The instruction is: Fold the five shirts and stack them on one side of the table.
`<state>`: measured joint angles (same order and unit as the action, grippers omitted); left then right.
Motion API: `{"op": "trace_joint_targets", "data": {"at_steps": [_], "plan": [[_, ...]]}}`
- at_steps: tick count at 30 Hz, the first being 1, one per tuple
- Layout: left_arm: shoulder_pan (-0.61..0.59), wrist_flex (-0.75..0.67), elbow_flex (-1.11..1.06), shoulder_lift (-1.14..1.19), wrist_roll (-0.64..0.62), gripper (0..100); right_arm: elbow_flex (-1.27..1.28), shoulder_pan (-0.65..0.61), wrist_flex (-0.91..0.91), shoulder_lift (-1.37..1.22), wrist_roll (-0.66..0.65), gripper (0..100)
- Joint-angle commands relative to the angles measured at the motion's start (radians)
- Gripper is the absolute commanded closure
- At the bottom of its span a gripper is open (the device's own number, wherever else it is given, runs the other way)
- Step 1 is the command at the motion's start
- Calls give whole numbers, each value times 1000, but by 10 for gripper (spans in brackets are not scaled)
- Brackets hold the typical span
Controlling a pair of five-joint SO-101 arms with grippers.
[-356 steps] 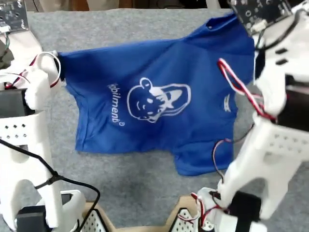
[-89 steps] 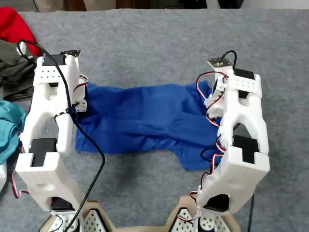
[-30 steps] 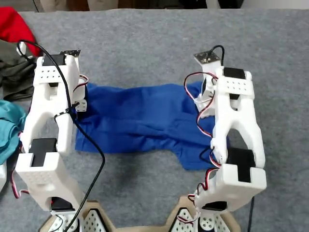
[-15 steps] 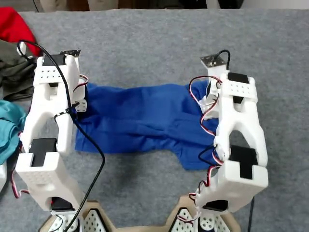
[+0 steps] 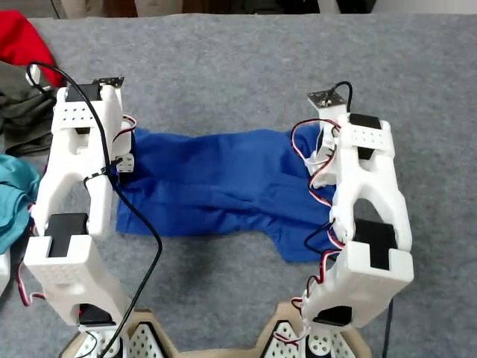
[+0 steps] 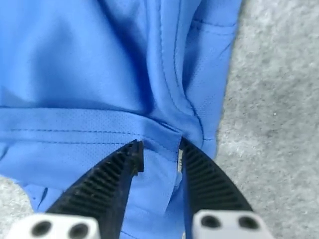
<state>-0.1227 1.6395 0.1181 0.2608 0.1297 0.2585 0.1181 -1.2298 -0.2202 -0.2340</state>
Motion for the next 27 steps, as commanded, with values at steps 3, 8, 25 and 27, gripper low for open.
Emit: {"op": "trace_joint_targets", "data": {"at_steps": [3, 8, 25, 27], "plan": [[-3, 14, -2, -5, 0, 982, -30, 16, -5, 33, -9, 869], [-3, 14, -2, -5, 0, 982, -33, 16, -5, 33, -9, 915], [-68, 18, -31, -12, 5, 982, -77, 22, -3, 35, -3, 992], [-71, 18, -29, -12, 5, 982, -96, 22, -6, 35, -2, 993]]}}
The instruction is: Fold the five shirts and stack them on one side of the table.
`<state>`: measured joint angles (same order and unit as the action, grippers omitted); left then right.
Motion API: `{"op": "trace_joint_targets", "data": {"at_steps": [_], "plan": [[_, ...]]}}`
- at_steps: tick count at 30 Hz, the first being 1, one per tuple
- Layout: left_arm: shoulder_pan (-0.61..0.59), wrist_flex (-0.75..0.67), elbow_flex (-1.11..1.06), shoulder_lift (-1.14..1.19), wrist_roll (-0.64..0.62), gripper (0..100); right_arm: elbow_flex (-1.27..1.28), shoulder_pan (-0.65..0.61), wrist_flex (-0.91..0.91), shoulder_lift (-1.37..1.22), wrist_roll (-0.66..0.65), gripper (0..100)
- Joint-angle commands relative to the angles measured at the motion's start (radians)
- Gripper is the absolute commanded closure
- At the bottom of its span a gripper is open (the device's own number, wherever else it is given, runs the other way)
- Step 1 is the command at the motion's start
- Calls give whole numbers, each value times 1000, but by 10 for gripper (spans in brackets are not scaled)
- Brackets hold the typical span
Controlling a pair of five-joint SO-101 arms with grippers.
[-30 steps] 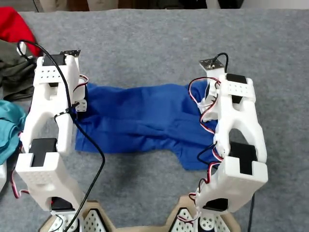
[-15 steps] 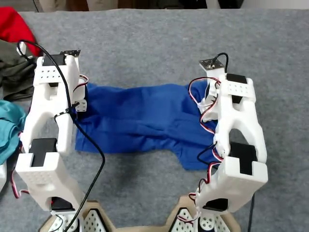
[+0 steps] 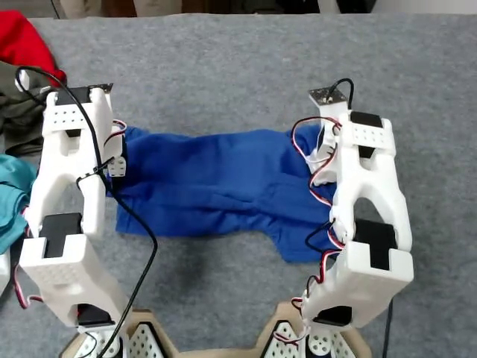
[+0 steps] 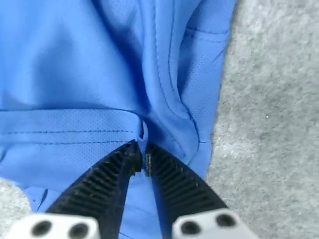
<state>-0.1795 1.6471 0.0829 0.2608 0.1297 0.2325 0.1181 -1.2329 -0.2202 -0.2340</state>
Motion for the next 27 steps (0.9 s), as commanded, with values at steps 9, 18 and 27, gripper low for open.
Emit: {"op": "trace_joint_targets", "data": {"at_steps": [9, 18, 27], "plan": [[-9, 5, 31, -13, 0, 982, -374, 74, -166, 36, -9, 993], [-6, -52, 439, -5, -48, 982, -868, 77, -87, -19, -103, 993], [12, -152, 671, -5, -58, 982, -1182, -13, 253, -271, -215, 993]]}}
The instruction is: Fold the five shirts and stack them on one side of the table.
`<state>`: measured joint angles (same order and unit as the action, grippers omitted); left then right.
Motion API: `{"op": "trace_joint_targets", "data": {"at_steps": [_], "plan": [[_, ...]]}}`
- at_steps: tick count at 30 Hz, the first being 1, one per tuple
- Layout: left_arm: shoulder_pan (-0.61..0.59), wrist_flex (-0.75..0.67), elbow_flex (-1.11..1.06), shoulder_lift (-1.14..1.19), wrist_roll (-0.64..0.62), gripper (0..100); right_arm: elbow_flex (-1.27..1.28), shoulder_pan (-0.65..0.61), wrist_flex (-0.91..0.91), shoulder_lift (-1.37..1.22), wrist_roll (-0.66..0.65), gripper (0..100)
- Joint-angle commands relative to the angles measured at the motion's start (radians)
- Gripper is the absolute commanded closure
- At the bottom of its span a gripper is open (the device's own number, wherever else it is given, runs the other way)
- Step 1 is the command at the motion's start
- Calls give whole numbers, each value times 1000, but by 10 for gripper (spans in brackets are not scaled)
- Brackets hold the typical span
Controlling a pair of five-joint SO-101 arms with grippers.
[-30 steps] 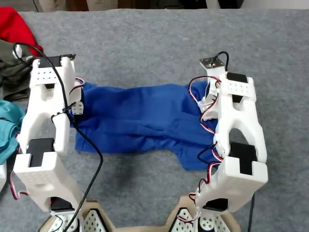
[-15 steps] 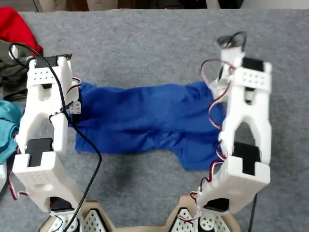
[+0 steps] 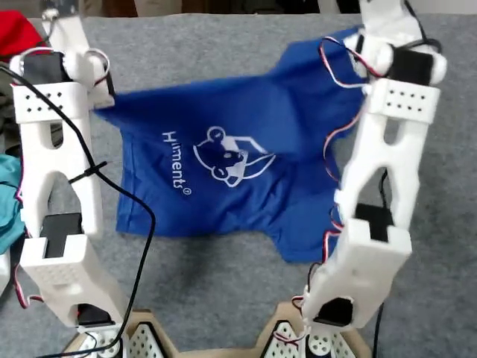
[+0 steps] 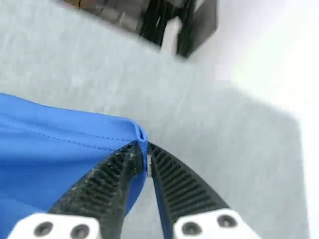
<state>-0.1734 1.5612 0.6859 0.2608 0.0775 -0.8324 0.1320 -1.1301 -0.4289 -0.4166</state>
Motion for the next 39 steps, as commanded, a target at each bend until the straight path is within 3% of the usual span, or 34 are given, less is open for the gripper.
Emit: {"op": "trace_joint_targets", "data": {"at_steps": [1, 5, 12, 15, 19, 32, 39], "plan": [[5, -97, 63, -5, -6, 982, -143, -31, 206, -99, -43, 993], [8, -199, 2, -4, -6, 982, -266, -59, 331, -229, -77, 993], [9, -358, -146, -4, -6, 982, -507, -91, 367, -392, -126, 993], [9, -373, -176, -4, -6, 982, -564, -82, 338, -427, -124, 993], [6, -362, -187, -5, -5, 982, -607, -84, 141, -420, -121, 993], [8, 6, -178, -13, 41, 982, -834, -82, -611, -409, -126, 993], [3, 164, -189, -10, 41, 982, -826, 18, -657, -407, -126, 993]]}}
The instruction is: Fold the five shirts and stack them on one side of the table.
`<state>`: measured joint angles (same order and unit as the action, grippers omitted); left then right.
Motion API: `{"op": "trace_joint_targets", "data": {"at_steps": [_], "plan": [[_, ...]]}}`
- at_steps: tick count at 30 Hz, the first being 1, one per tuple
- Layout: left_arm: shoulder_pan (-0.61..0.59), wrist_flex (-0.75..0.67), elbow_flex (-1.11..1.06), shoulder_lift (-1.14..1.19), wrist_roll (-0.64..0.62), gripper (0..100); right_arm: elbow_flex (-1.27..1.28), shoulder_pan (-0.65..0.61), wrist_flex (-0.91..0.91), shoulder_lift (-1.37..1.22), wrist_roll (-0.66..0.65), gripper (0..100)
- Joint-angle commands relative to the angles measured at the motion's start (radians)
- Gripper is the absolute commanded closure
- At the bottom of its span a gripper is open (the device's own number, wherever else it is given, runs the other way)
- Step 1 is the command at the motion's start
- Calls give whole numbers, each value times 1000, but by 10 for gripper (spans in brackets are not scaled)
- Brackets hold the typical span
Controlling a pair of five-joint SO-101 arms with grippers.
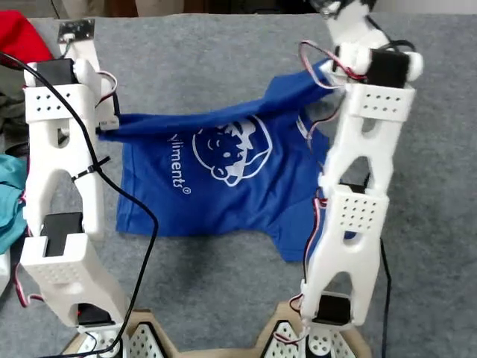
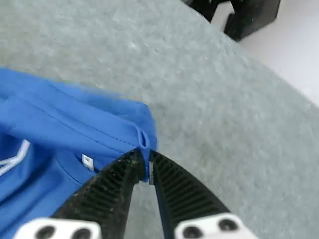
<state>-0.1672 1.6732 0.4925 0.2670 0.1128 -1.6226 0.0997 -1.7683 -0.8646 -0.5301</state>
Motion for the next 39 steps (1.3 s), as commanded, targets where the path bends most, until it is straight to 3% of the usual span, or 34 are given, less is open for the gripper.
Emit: {"op": "trace_joint_targets", "data": {"at_steps": [1, 8, 22, 39], "plan": [[-5, 69, 5, -15, 6, 982, -36, 64, -18, 28, -12, 993], [5, 86, -110, -19, 2, 982, 163, 127, -20, 189, -14, 993], [2, 84, -339, -19, 6, 982, 1282, 125, 64, 803, -164, 993], [-3, 84, -509, -21, 48, 982, 1977, 162, 278, 1181, -212, 993]]}}
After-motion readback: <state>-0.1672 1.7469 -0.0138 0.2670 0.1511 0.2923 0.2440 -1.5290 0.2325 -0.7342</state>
